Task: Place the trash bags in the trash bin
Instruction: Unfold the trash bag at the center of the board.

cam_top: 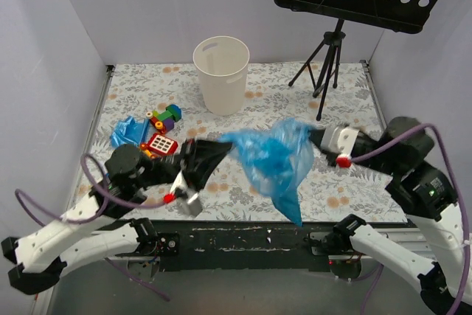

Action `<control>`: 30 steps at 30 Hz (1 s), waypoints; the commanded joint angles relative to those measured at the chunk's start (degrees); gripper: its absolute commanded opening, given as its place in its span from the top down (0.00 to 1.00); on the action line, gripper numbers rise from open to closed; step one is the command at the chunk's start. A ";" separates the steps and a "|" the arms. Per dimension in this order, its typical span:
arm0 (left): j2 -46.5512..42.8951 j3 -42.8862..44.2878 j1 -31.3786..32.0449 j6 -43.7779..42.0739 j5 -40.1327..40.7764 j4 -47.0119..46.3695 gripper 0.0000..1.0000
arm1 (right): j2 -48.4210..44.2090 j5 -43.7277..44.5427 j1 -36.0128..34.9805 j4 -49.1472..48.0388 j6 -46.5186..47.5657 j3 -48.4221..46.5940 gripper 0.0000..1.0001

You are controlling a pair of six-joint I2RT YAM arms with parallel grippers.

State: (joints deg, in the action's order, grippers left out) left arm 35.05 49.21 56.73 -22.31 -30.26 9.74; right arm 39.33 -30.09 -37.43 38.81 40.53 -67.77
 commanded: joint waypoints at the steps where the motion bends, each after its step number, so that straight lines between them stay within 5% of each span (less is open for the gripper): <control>1: 26.81 23.87 -0.22 2.66 23.23 -44.93 1.00 | 12.82 16.08 0.60 -41.29 -6.86 -18.83 0.99; 2: 36.75 38.97 -0.13 8.19 37.93 -43.76 1.00 | 19.92 21.77 0.69 -45.71 -7.39 -25.59 0.99; 3: 52.86 60.35 -4.04 12.85 49.13 -31.83 1.00 | 26.95 26.96 0.95 -43.49 -7.22 -35.40 0.99; 4: 63.20 77.70 -9.91 21.51 51.68 -7.61 1.00 | 36.77 27.71 4.70 -32.68 -6.96 -45.77 0.99; 6: 74.24 103.71 -15.41 29.76 36.84 38.28 1.00 | 57.17 17.46 12.79 11.67 -8.62 -77.86 0.99; 7: 75.16 105.81 -15.68 29.86 28.06 54.09 1.00 | 65.26 12.73 14.91 29.91 -7.67 -85.35 0.99; 8: 72.90 100.96 -16.03 30.12 20.58 66.95 1.00 | 65.69 15.03 15.97 36.28 -13.84 -72.11 0.99; 9: 66.27 89.25 -16.21 33.35 14.42 69.17 1.00 | 56.13 9.84 17.72 32.68 -10.77 -51.53 0.99; 11: 50.38 61.29 -12.28 32.34 8.58 64.22 1.00 | 38.70 2.61 17.48 25.99 -5.06 -27.26 0.99; 14: 29.26 35.67 -6.55 39.32 9.25 44.65 1.00 | 22.15 -2.86 15.46 25.61 1.73 -14.79 0.99; 20: 24.55 32.01 -6.72 43.56 19.71 44.23 1.00 | 12.01 -3.66 15.37 30.19 0.61 -9.32 0.99; 26: 22.61 25.59 -6.72 48.48 8.28 46.08 1.00 | 10.59 -13.25 15.37 31.25 -4.55 -3.87 0.99; 30: 21.29 23.04 -7.16 53.24 21.96 38.98 1.00 | 11.73 -5.36 15.37 23.28 -17.47 -4.39 0.99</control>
State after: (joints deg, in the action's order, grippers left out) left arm 56.66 74.37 50.06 25.19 -17.23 52.75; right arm 49.08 -39.18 -22.20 68.49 35.44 -72.05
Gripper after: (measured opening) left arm 0.007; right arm 0.020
